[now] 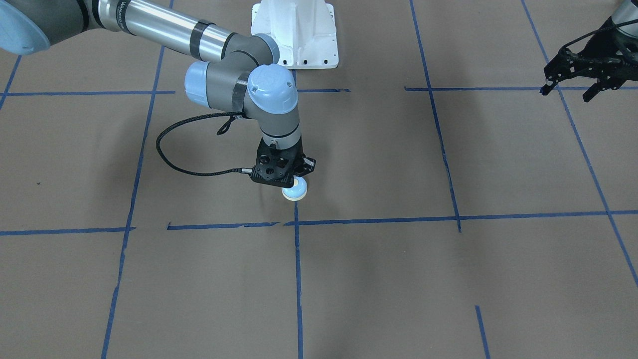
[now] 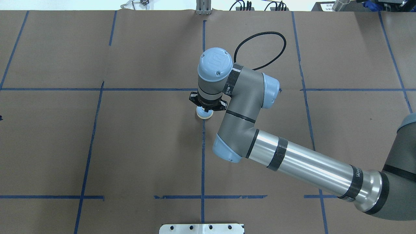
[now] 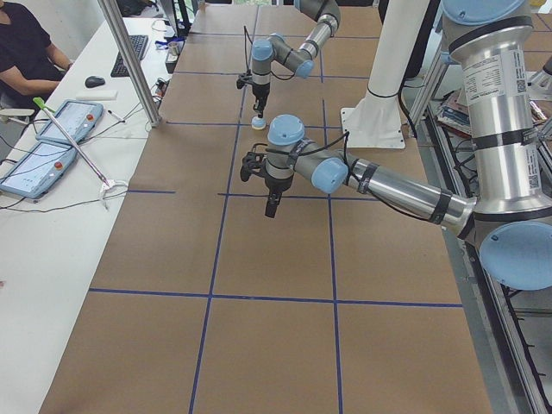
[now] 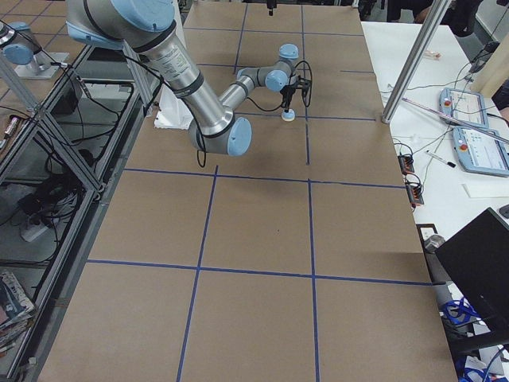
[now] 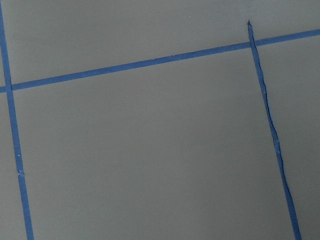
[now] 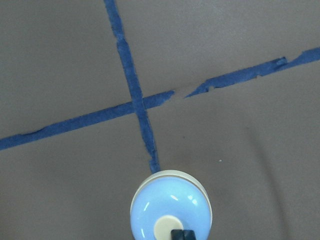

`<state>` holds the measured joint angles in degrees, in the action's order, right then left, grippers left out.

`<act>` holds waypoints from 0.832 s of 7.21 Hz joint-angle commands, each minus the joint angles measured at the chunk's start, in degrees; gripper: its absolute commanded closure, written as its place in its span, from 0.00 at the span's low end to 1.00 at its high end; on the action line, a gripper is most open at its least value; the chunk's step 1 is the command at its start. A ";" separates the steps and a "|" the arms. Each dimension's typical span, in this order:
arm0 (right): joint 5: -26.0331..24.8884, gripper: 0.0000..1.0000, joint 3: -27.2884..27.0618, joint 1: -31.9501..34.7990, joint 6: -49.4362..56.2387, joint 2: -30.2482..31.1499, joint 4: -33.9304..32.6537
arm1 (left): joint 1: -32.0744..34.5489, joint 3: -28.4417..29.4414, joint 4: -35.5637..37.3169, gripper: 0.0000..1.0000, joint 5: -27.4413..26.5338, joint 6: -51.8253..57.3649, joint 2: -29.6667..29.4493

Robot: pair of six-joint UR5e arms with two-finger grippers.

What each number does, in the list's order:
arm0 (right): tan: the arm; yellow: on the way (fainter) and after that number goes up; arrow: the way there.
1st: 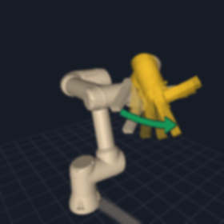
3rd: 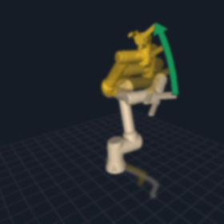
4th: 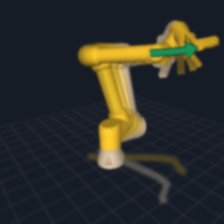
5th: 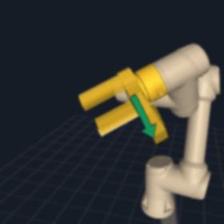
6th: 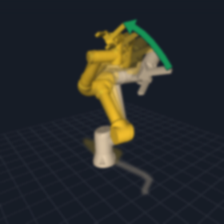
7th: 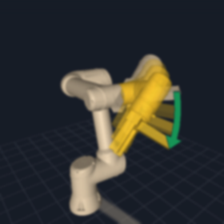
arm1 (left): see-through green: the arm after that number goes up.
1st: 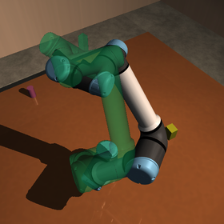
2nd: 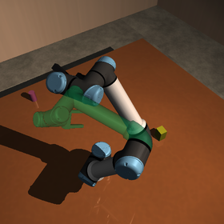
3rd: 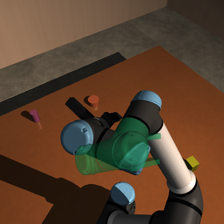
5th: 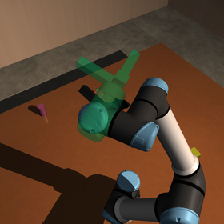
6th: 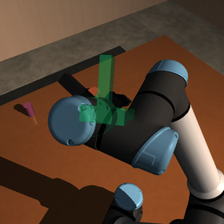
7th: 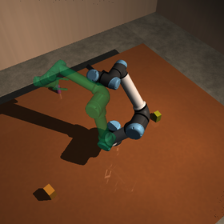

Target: Place and press bell with both arms

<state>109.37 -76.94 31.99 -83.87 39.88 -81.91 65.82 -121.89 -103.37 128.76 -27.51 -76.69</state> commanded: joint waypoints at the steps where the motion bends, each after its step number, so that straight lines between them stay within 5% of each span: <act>1: 0.92 1.00 -4.25 1.84 0.12 0.55 -1.74 | 0.01 -0.37 0.01 0.00 0.00 0.00 0.05; 4: 11.88 1.00 -30.92 12.97 6.92 20.87 -6.59 | -0.08 0.07 0.10 0.00 0.00 -0.09 0.05; 6: 19.18 0.86 -38.52 22.28 19.73 33.96 -6.51 | -0.08 0.25 -0.16 0.00 0.09 0.26 1.53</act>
<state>123.96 -109.99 48.30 -72.02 65.10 -88.39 65.77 -121.73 -103.33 128.82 -27.44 -76.27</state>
